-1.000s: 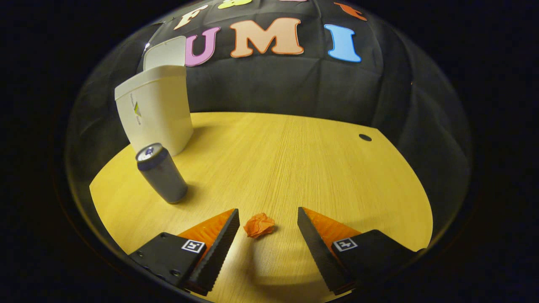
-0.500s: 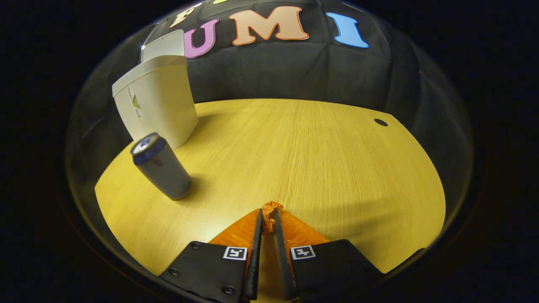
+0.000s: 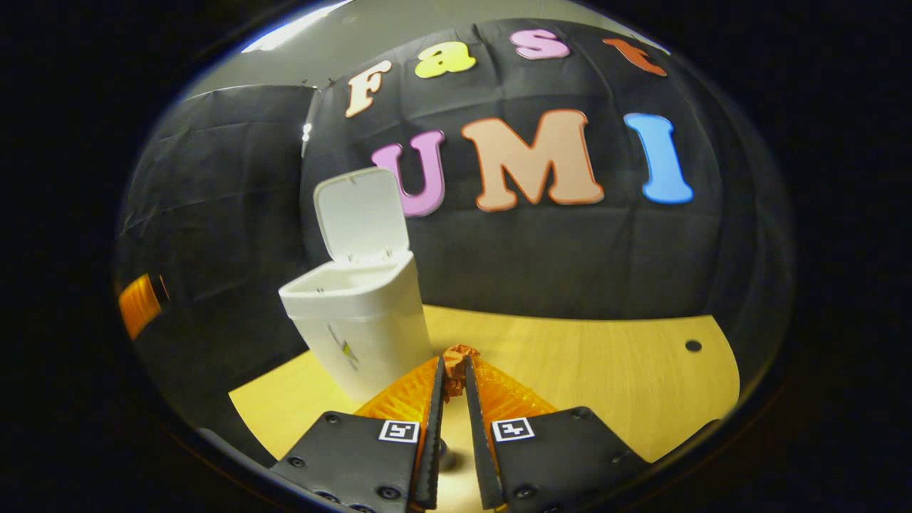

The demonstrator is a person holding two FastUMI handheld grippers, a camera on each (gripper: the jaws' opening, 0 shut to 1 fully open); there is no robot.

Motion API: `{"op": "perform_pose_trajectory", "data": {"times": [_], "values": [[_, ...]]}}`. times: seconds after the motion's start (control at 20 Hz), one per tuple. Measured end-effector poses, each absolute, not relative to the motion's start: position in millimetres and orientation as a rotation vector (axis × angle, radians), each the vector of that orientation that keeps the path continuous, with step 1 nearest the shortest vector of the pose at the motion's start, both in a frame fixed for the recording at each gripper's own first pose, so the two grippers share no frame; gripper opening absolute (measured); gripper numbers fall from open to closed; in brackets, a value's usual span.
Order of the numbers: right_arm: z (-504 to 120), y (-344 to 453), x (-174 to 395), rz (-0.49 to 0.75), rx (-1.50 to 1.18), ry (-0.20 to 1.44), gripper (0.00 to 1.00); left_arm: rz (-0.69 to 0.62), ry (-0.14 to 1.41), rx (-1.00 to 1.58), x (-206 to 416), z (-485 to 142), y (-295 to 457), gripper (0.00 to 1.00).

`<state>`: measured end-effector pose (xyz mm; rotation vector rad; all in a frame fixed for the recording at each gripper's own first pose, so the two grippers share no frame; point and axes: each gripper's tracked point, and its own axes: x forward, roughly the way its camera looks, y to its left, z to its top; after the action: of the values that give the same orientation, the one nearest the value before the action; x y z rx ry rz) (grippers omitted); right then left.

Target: Press the lid of the desktop garbage bin to open it, pick up the crumpled paper on the desktop and throw it into the bin, then pick up the pop can on the desktop and drop it into the bin, and finally close the garbage bin lid.

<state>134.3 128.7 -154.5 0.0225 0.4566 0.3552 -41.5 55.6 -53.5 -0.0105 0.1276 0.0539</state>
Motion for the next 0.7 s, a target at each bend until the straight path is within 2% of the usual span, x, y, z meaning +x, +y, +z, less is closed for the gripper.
{"op": "perform_pose_trajectory", "data": {"times": [0.15, 0.3, 0.5, 0.7], "values": [[-120.5, 193.9, 169.9, 0.424, 0.012, 0.388, 0.23, 0.045, 0.136, -0.028, -44.9, -59.3, 68.2, 0.93], [-121.3, 249.8, 199.3, 0.469, 0.002, 0.358, 0.23, 0.042, 0.142, -0.039, -47.3, -63.3, 85.0, 0.92], [-153.3, 295.9, 241.0, 0.459, -0.04, 0.403, 0.24, 0.064, 0.156, -0.042, -52.3, -71.8, 114.0, 0.93], [-183.4, 306.9, 260.3, 0.41, -0.074, 0.462, 0.23, 0.084, 0.169, -0.052, -54.9, -78.5, 134.6, 0.93]]}}
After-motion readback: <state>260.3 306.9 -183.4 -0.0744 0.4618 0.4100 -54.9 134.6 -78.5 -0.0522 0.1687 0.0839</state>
